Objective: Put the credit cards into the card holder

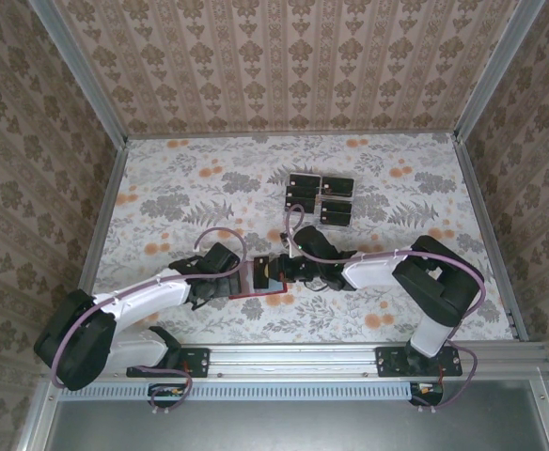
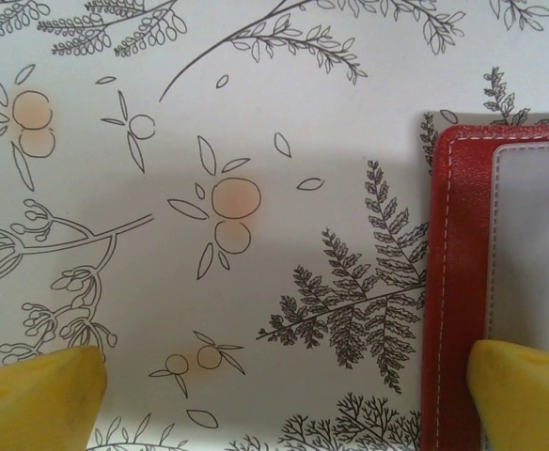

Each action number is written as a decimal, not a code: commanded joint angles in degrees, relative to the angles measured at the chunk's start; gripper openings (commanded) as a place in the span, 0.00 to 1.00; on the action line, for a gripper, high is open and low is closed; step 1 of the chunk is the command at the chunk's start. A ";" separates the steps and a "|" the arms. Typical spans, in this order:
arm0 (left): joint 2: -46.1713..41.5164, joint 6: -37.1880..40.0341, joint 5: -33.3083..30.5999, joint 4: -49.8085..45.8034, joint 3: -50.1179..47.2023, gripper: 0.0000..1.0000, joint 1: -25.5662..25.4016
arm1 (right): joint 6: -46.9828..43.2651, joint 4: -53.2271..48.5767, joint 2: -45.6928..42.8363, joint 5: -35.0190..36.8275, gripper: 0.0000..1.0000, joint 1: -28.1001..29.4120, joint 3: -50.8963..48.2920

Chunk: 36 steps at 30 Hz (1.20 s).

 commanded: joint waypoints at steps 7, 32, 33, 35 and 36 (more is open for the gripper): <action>-0.74 -1.01 -1.59 -2.01 -1.14 1.00 -0.33 | 0.87 5.47 -1.59 1.71 0.00 -0.06 -3.89; -0.65 -1.06 -1.62 -1.87 -1.55 1.00 -0.40 | 4.55 12.78 3.97 -1.75 0.00 -0.37 -4.48; -0.65 -1.11 -1.65 -1.87 -1.54 1.00 -0.32 | 4.62 12.78 4.16 -1.79 0.00 -0.31 -4.43; -0.65 -1.06 -1.69 -1.78 -1.60 1.00 -0.33 | 4.75 12.95 4.70 -2.07 0.00 -0.34 -4.19; -0.65 -1.11 -1.62 -1.78 -1.57 1.00 -0.32 | 4.81 13.00 4.97 -2.24 0.00 -0.30 -4.09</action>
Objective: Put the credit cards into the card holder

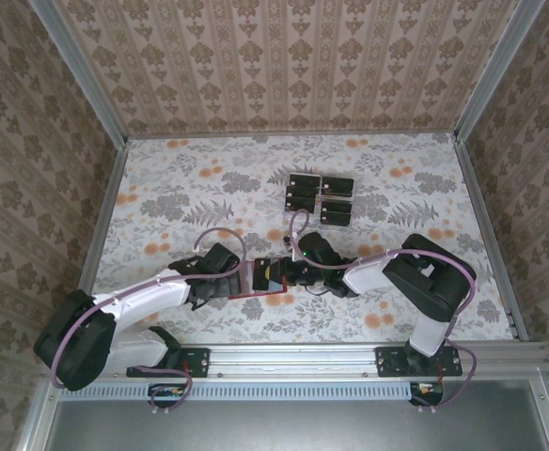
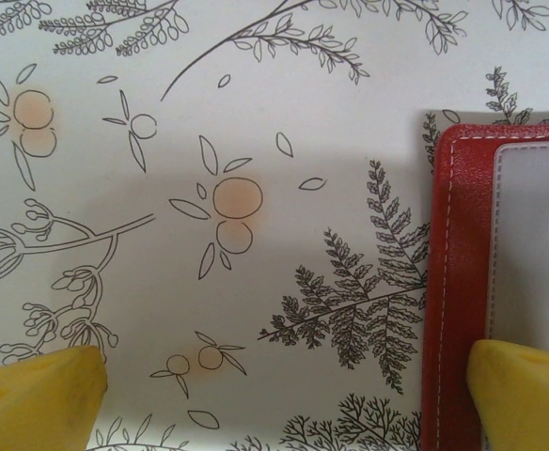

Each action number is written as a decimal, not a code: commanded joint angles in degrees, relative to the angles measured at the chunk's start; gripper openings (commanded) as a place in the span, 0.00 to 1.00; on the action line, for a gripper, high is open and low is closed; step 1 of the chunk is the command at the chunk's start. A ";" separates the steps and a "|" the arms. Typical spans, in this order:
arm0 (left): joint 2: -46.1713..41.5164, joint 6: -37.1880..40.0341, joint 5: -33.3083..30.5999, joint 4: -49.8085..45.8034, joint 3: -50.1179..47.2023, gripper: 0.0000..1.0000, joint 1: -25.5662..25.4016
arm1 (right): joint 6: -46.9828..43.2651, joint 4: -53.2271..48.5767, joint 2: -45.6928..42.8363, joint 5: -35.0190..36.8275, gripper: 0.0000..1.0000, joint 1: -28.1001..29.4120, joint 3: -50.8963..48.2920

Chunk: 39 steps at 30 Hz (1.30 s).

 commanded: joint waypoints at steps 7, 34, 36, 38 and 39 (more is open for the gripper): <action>-0.29 -1.16 -1.55 -1.89 -1.29 1.00 -0.32 | 0.95 1.81 2.67 -2.51 0.00 -0.02 0.62; -0.11 -1.26 -1.55 -1.86 -1.27 1.00 -0.33 | 1.74 -2.29 4.06 -4.68 0.00 -0.28 1.46; -0.11 -1.26 -1.49 -1.80 -1.22 1.00 -0.32 | 1.74 -3.42 4.19 -5.07 0.00 -0.47 1.75; -0.02 -1.26 -1.54 -1.82 -1.22 1.00 -0.33 | 1.68 -4.53 4.30 -5.61 0.00 -0.55 2.09; -0.02 -1.25 -1.48 -1.83 -1.22 1.00 -0.32 | 1.64 -4.84 4.50 -5.76 0.00 -0.62 2.20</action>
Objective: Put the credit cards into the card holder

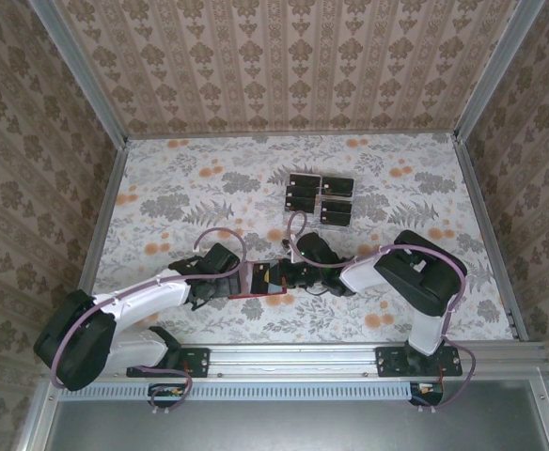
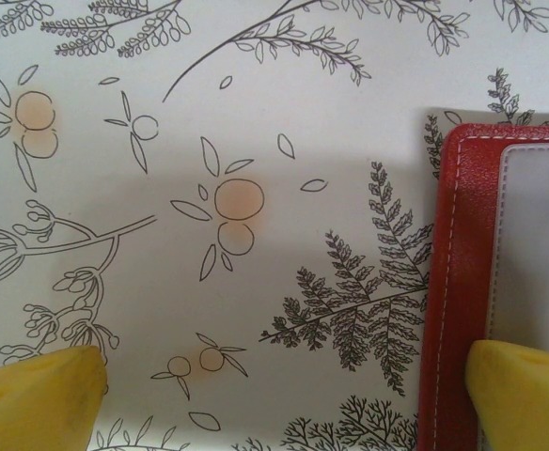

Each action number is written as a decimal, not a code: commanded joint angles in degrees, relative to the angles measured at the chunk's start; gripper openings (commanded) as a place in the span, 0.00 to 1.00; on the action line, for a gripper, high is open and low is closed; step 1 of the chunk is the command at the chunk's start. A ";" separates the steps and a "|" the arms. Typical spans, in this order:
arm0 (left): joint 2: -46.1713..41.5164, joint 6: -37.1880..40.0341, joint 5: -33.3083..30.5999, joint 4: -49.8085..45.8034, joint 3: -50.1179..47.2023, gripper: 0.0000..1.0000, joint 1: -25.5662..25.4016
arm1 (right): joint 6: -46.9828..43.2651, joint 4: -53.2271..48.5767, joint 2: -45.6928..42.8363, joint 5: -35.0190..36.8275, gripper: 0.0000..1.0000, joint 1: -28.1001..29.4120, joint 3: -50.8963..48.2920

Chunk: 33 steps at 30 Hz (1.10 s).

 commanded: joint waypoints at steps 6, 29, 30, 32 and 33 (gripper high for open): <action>0.16 -1.26 -1.37 -2.07 -1.00 1.00 -0.39 | -0.35 -5.62 2.87 -3.38 0.00 -0.50 2.05; 0.86 -1.28 -1.13 -1.58 -0.91 1.00 -0.50 | -0.56 -8.37 3.53 -3.74 0.00 -0.71 3.59; 0.86 -1.34 -1.13 -1.62 -0.91 1.00 -0.54 | -0.39 -8.45 2.78 -3.18 0.00 -0.72 3.15; 0.88 -1.44 -1.13 -1.50 -0.99 1.00 -0.65 | -0.04 -8.41 1.55 -2.28 0.00 -0.65 2.29; 0.86 -1.52 -1.13 -1.41 -1.06 1.00 -0.59 | 0.11 -8.44 1.10 -1.88 0.00 -0.63 1.90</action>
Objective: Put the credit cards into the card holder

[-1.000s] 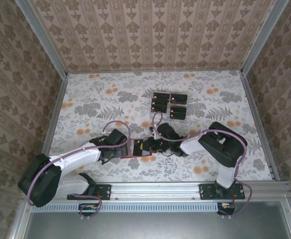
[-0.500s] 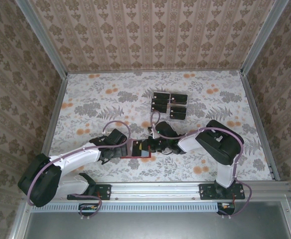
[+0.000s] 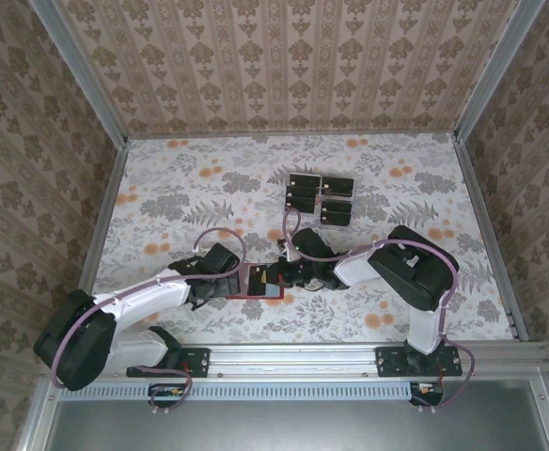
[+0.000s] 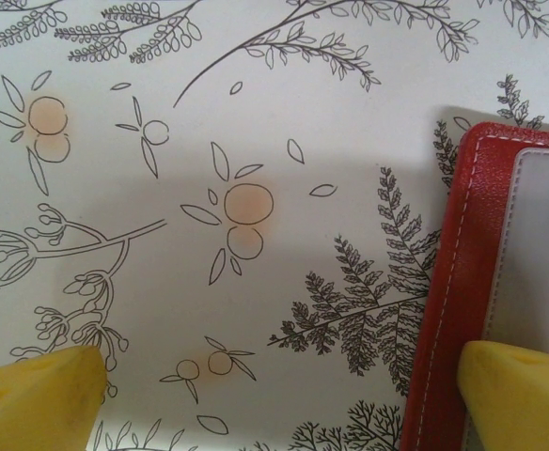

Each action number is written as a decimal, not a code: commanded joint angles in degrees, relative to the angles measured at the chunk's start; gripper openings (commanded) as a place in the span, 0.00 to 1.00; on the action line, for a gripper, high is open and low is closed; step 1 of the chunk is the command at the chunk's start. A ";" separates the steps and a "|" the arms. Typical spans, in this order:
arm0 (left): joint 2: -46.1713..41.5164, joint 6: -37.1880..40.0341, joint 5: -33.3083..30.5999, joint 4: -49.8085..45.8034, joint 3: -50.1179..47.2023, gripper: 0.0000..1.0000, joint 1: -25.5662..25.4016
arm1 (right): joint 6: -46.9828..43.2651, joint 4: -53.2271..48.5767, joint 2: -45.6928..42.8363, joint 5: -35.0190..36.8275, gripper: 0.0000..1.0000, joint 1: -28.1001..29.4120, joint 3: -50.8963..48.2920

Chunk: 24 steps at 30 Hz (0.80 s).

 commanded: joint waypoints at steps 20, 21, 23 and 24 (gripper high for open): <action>2.17 -2.28 -0.08 -0.11 -1.58 1.00 -1.46 | 2.39 -0.72 0.82 4.00 0.00 0.09 -2.57; 2.39 -2.37 -0.04 0.01 -1.64 1.00 -1.57 | 2.39 -0.70 0.98 3.99 0.00 0.20 -2.47; 2.64 -2.54 0.00 0.19 -1.72 1.00 -1.78 | 2.39 -0.63 1.14 4.01 0.00 0.12 -2.15; 2.73 -2.69 -0.06 0.28 -1.76 1.00 -1.83 | 2.39 -0.54 1.26 4.02 0.00 0.07 -2.04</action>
